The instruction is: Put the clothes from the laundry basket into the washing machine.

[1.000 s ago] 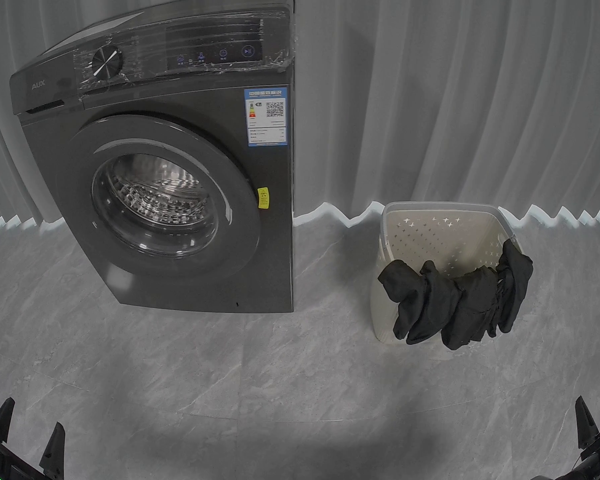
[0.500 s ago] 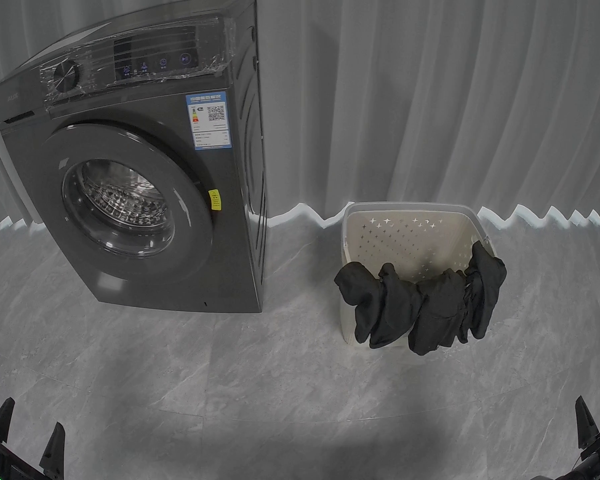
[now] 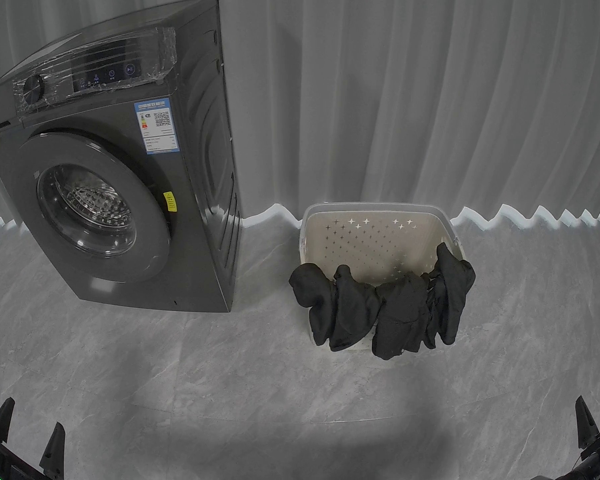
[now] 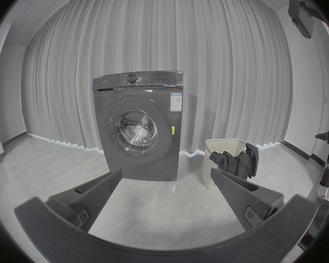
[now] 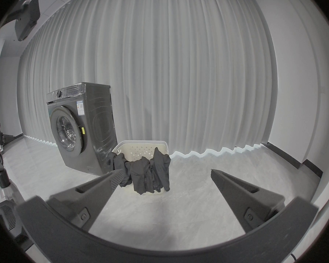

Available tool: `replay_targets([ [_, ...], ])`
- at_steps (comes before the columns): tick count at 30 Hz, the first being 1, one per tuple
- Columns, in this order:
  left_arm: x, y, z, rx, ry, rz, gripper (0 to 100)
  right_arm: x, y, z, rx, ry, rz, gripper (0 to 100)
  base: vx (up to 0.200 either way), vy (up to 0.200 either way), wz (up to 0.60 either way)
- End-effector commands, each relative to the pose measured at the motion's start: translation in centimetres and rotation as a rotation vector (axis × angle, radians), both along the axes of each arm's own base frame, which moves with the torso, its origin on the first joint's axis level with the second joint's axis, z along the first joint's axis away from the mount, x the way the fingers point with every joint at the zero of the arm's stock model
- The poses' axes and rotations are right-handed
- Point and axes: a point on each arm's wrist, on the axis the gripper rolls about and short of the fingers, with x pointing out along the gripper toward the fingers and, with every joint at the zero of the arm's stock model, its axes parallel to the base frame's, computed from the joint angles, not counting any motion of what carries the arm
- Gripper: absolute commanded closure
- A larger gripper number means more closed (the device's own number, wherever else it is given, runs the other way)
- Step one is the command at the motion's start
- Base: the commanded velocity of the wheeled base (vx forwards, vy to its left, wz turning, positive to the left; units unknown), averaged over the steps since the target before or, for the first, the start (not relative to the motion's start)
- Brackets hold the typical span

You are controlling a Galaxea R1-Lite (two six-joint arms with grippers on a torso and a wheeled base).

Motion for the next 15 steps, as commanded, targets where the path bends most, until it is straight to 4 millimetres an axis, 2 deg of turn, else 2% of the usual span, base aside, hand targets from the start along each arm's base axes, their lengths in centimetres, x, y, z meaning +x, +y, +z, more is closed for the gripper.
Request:
replay_targets([
  [1,-0.02,0.0,-0.5,-0.001,-0.001,0.001,0,0.01,0.0,-0.52,0.0,0.0,0.0,0,0.0,-0.2,0.0],
  [8,-0.02,0.0,-0.48,0.001,-0.003,0.001,0,0.01,0.0,-0.52,0.0,0.0,0.0,0,0.0,-0.2,0.0],
  [15,-0.02,0.0,-0.48,0.001,-0.003,0.001,0,0.01,0.0,-0.52,0.0,0.0,0.0,0,0.0,0.0,0.0],
])
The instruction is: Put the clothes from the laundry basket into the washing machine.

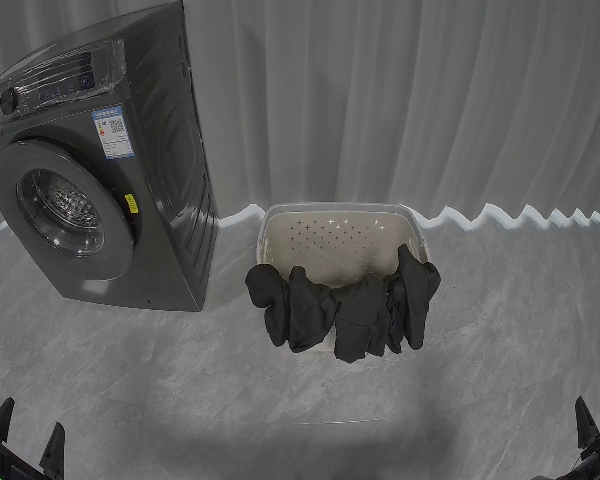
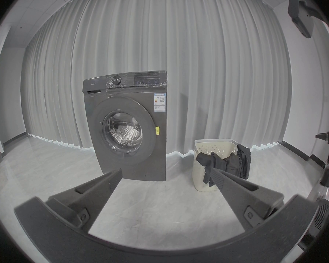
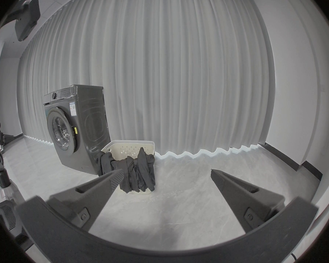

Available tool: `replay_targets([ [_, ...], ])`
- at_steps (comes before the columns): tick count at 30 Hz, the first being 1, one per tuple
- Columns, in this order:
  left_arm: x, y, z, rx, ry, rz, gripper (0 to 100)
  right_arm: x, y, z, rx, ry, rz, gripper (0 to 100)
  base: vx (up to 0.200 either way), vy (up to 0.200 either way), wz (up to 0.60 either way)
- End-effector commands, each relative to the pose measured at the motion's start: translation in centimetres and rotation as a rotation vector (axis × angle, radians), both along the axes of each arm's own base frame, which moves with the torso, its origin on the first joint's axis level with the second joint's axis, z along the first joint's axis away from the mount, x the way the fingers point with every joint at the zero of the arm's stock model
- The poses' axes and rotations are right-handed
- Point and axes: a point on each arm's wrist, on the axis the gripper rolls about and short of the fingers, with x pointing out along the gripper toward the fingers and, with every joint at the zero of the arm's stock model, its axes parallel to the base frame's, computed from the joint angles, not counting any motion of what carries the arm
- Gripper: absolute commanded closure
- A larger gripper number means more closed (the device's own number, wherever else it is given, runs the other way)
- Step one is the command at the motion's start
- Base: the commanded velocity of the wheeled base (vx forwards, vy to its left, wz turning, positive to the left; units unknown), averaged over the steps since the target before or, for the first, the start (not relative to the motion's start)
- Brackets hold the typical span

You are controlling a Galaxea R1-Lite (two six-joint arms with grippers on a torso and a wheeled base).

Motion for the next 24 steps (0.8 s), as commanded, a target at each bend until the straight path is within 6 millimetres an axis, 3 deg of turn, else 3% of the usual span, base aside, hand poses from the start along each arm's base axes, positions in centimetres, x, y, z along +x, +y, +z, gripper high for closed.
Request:
replay_targets([
  [1,-0.02,0.0,-0.49,-0.001,-0.001,0.0,0,0.01,0.0,-0.52,0.0,0.001,0.0,0,0.0,0.0,0.0],
  [24,-0.02,0.0,-0.49,0.001,-0.001,0.0,0,0.01,0.0,-0.52,0.0,0.001,0.0,0,0.0,0.0,0.0],
])
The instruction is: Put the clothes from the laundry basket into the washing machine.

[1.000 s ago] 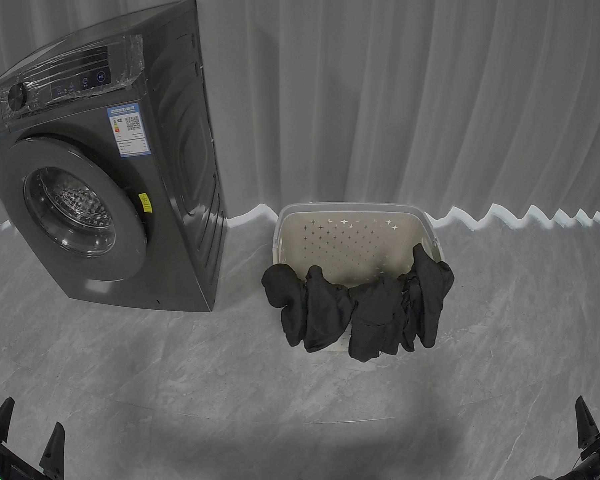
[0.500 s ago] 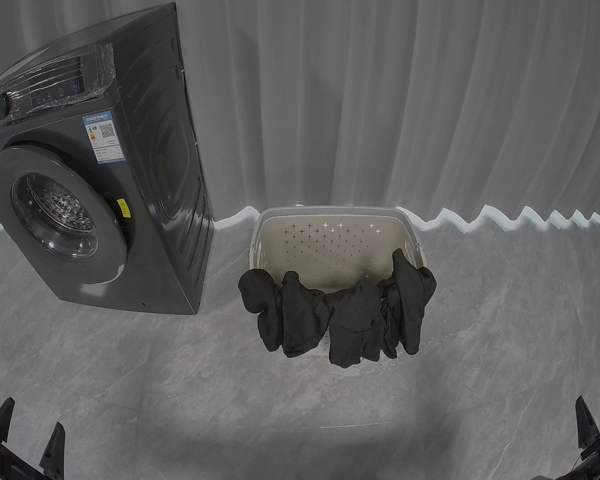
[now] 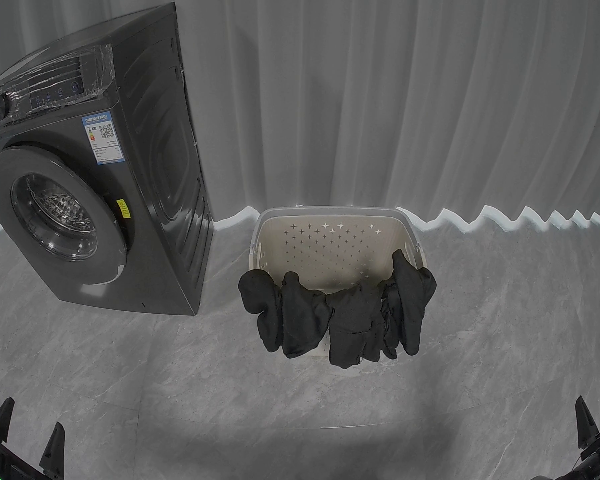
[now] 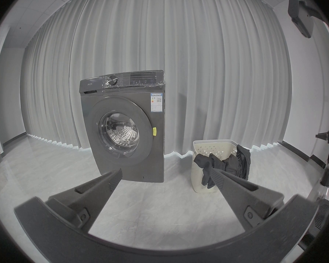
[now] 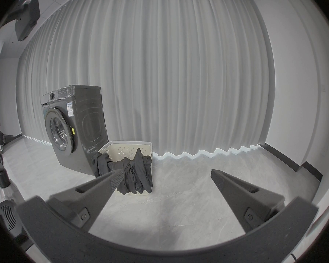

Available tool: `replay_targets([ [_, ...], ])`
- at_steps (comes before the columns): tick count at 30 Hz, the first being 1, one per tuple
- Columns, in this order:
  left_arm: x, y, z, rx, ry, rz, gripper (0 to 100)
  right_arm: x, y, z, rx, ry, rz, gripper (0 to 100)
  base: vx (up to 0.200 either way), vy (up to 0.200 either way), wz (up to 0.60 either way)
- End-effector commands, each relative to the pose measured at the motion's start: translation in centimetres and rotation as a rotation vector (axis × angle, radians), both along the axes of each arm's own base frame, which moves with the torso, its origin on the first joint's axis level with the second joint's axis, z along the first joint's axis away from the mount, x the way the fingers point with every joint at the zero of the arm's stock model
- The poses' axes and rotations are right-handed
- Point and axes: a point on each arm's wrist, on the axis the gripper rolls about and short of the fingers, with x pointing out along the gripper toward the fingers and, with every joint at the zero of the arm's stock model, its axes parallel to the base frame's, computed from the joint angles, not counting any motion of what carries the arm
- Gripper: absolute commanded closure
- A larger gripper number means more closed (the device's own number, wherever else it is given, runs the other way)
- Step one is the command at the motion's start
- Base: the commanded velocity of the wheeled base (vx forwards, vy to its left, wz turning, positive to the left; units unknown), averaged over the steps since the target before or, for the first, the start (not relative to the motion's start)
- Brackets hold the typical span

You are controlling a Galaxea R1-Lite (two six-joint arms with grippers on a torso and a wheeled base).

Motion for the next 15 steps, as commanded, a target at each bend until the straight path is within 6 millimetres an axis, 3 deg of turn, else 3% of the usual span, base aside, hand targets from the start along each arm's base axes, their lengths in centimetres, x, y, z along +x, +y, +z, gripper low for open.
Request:
replay_targets([
  [1,-0.02,0.0,-0.49,0.0,-0.002,0.0,0,0.01,0.0,-0.52,0.0,0.0,0.0,0,0.0,0.0,0.0],
  [11,-0.02,0.0,-0.49,-0.003,-0.002,-0.001,0,0.01,0.0,-0.52,0.0,0.0,0.0,0,0.18,0.0,0.0],
  [15,-0.02,0.0,-0.49,-0.003,-0.002,-0.001,0,0.01,0.0,-0.52,0.0,0.0,0.0,0,0.0,0.0,0.0],
])
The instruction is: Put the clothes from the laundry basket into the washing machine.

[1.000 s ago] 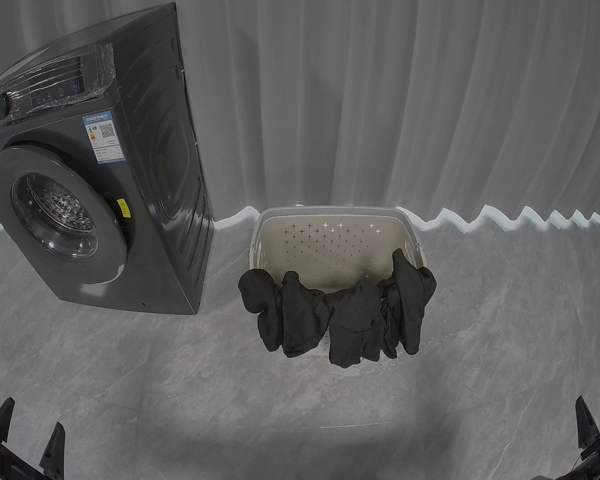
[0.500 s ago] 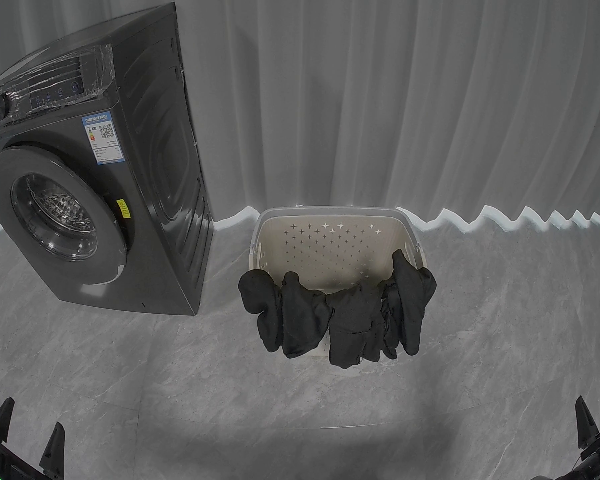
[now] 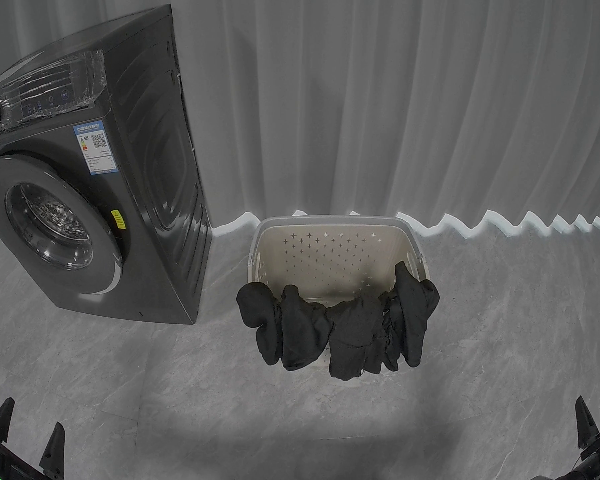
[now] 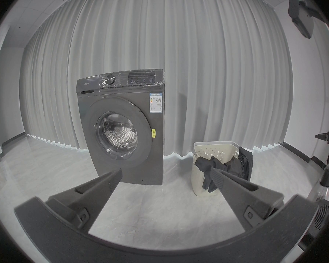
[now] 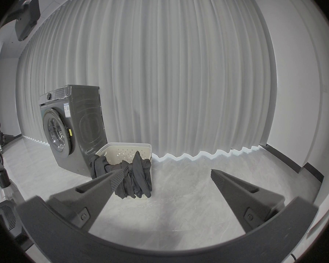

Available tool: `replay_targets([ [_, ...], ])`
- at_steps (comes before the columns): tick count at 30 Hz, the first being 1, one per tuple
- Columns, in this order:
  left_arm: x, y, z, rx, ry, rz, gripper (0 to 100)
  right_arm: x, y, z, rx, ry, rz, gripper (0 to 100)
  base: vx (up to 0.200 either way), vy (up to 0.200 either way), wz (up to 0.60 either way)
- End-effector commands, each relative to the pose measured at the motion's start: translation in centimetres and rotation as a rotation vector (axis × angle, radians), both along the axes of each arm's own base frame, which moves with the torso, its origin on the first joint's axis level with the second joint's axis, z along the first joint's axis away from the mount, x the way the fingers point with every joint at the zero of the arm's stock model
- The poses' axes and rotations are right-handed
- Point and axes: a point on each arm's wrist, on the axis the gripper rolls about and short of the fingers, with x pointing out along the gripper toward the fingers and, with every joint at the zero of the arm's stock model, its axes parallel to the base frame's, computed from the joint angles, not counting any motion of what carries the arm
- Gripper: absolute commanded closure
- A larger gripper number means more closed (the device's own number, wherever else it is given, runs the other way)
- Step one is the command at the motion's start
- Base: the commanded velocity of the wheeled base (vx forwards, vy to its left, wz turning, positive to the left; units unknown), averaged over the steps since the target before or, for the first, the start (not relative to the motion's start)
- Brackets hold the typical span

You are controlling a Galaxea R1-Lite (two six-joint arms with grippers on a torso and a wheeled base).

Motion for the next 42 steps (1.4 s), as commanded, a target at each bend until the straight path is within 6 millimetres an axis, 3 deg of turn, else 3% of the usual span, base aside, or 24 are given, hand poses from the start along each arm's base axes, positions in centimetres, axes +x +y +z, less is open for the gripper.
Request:
replay_targets([
  [1,-0.02,0.0,-0.49,-0.001,-0.002,0.0,0,0.01,0.0,-0.52,0.0,0.001,0.0,0,0.0,0.0,0.0],
  [8,-0.02,0.0,-0.49,-0.005,-0.002,0.0,0,0.01,0.0,-0.52,0.0,0.001,0.0,0,0.0,0.0,0.0],
  [14,-0.02,0.0,-0.49,-0.005,-0.002,0.002,0,0.01,0.0,-0.52,0.0,0.001,0.0,0,0.2,0.0,0.0],
  [29,-0.02,0.0,-0.49,-0.004,-0.002,0.0,0,0.01,0.0,-0.52,0.0,0.001,0.0,0,0.0,0.0,0.0],
  [35,-0.02,0.0,-0.49,-0.004,-0.002,0.002,0,0.01,0.0,-0.52,0.0,0.001,0.0,0,0.0,-0.2,0.0],
  [42,-0.02,0.0,-0.49,-0.004,-0.002,0.002,0,0.01,0.0,-0.52,0.0,0.001,0.0,0,0.0,0.0,0.0],
])
